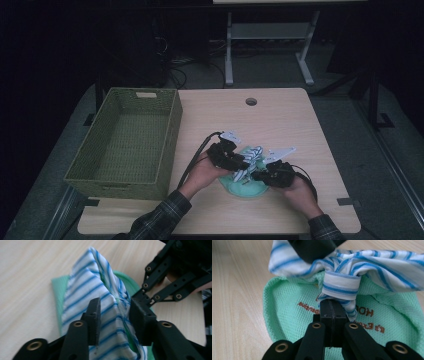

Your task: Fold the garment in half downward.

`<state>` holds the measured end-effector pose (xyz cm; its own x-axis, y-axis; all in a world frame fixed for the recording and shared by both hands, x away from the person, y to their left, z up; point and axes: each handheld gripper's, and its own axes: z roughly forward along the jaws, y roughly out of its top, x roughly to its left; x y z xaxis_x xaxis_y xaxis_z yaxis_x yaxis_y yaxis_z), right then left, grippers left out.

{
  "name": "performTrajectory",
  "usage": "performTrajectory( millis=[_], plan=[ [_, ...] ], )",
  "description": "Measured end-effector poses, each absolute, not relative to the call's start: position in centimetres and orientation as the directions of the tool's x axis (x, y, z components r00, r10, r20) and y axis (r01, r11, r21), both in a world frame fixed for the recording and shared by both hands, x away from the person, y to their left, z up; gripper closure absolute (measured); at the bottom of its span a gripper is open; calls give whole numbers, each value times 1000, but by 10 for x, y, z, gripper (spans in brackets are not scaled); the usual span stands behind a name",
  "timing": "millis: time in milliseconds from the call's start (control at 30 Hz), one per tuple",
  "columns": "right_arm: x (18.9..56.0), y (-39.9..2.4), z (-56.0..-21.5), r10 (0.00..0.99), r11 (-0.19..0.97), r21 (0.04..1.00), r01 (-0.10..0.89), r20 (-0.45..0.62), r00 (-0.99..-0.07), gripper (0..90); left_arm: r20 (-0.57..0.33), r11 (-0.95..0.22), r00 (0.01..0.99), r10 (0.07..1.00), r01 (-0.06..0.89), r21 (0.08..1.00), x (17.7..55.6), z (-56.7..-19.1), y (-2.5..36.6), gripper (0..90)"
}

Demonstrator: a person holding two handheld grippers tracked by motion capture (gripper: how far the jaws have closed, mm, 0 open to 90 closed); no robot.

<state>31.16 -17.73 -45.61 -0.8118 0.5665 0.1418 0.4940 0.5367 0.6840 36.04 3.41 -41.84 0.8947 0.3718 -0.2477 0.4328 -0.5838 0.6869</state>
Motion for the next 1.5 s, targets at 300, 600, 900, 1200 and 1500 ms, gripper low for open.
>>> performTrajectory(
  millis=[300, 600, 900, 1200, 1500],
  plan=[
    [314, -172, -456, 565, 538, 694, 479, 125, -815, 898, -260, -597, 901, 348, 427, 679, 359, -419, 34, 858],
    [327, -161, -449, 577, 485, 741, 465, 128, -807, 898, -222, -569, 909, 354, 397, 720, 359, -396, 48, 872],
    [335, -168, -454, 611, 484, 725, 489, 120, -783, 899, -215, -588, 915, 342, 386, 710, 354, -404, 41, 872],
    [338, -220, -451, 714, 435, 716, 546, 95, -693, 898, -222, -633, 930, 292, 362, 684, 343, -417, 25, 872],
    [341, -232, -448, 736, 414, 735, 537, 77, -672, 898, -250, -673, 936, 248, 352, 650, 332, -440, 6, 871]
  ],
)
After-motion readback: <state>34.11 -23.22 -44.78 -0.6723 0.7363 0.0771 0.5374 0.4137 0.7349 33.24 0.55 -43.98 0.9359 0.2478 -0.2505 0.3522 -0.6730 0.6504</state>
